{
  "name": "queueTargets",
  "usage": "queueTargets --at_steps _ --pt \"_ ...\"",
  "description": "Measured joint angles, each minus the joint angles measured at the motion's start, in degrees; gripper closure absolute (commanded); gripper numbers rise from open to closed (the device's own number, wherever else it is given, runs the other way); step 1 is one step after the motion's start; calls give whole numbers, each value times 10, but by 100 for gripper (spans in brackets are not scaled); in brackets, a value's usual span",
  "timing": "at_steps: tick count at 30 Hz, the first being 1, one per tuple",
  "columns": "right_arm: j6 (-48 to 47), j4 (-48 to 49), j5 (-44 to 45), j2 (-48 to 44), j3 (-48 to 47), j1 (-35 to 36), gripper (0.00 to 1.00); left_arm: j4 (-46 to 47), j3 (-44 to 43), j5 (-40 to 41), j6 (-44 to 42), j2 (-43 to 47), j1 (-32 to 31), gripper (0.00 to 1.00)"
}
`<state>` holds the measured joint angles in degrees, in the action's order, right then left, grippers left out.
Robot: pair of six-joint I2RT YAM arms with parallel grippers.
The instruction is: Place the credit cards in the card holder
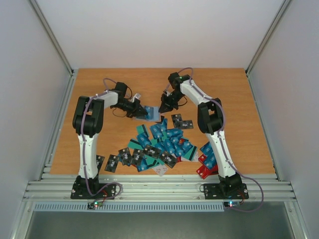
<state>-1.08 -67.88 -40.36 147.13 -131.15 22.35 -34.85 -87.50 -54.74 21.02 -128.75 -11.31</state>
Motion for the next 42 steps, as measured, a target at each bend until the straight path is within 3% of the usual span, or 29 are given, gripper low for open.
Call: queueTargets --at_steps 7,25,42 --pt "-3 -1 42 0 22 3 97 -9 -6 2 -5 0 -1 100" --pt "2 -1 49 0 23 11 98 -47 -46 -6 -22 -27 -11 100" --pt "22 -10 47 10 2 11 98 -58 -57 2 -3 -32 -37 75"
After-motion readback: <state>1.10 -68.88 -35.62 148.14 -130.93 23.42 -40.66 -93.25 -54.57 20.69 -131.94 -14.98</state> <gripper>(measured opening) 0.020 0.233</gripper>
